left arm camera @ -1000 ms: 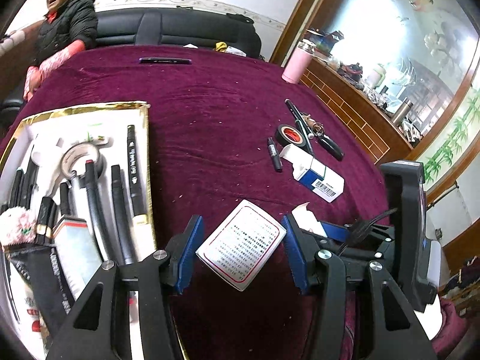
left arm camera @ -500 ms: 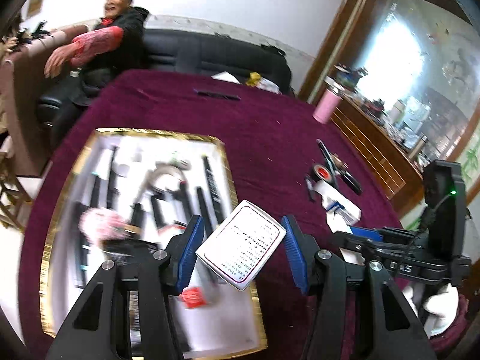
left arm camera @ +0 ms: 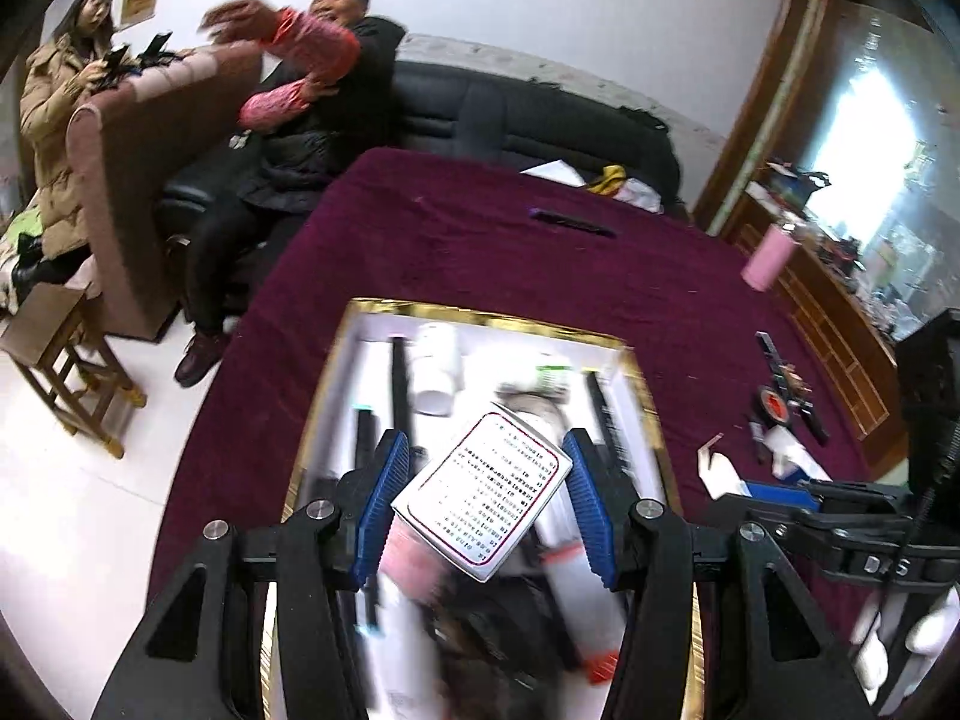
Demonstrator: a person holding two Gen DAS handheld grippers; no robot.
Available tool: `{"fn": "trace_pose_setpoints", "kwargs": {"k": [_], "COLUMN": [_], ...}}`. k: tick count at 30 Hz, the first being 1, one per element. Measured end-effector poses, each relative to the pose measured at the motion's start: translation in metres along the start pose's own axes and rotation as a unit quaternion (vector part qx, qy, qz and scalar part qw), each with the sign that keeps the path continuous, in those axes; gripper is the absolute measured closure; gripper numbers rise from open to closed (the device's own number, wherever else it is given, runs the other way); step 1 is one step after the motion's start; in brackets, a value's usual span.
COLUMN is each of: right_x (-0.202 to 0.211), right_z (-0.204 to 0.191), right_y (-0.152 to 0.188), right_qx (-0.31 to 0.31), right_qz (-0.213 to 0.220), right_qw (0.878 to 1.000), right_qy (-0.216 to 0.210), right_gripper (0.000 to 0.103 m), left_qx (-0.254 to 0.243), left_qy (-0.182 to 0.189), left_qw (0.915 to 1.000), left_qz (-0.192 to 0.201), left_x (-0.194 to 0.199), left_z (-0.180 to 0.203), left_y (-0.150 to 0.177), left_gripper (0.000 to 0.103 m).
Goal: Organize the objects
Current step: 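Lower both small boxes into the gold-rimmed box and open both grippers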
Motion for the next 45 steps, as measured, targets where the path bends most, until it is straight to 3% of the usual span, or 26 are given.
{"fn": "trace_pose_setpoints", "kwargs": {"k": [10, 16, 26, 31, 33, 35, 38, 41, 45], "right_x": [-0.056, -0.076, -0.091, -0.093, -0.091, -0.086, -0.075, -0.056, -0.023], "right_z": [0.024, 0.034, 0.042, 0.039, 0.038, 0.035, 0.03, 0.025, 0.013], "right_y": [-0.042, -0.054, -0.053, -0.053, -0.053, -0.054, -0.054, -0.053, -0.045], "right_qx": [-0.026, -0.025, -0.027, -0.022, -0.018, -0.012, -0.005, 0.001, 0.021], "right_qz": [-0.019, -0.029, -0.036, -0.038, -0.034, -0.025, -0.006, 0.016, 0.052], "right_qw": [0.998, 0.996, 0.994, 0.993, 0.993, 0.994, 0.995, 0.995, 0.993], "right_qy": [0.045, 0.08, 0.1, 0.11, 0.109, 0.109, 0.104, 0.101, 0.105], "right_gripper": [0.074, 0.074, 0.074, 0.073, 0.067, 0.06, 0.059, 0.057, 0.049], "left_qx": [0.037, 0.055, 0.033, 0.045, 0.048, 0.054, 0.076, 0.091, 0.092], "left_qy": [-0.021, -0.019, -0.033, -0.022, -0.019, -0.013, 0.011, 0.029, 0.061], "left_qw": [0.9983, 0.9965, 0.9978, 0.9974, 0.9973, 0.9971, 0.9955, 0.9942, 0.9933], "left_qz": [-0.04, -0.06, -0.047, -0.051, -0.052, -0.053, -0.055, -0.049, -0.034], "left_x": [-0.077, -0.109, -0.113, -0.113, -0.112, -0.11, -0.105, -0.094, -0.069], "left_z": [-0.037, -0.051, -0.042, -0.04, -0.038, -0.037, -0.037, -0.035, -0.022], "left_y": [-0.043, -0.048, -0.049, -0.051, -0.051, -0.049, -0.046, -0.044, -0.036], "left_gripper": [0.056, 0.055, 0.054, 0.043, 0.037, 0.037, 0.035, 0.026, 0.026]}}
Point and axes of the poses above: each gripper's, at about its wrist camera, not at the fingertips, and x roughly against the way its jaws point, z to its right, y to its underside, the point moved 4 cm from there along -x, roughly the way its jaws point, and after that the axes turned 12 degrees about x, right-handed, at the moved point
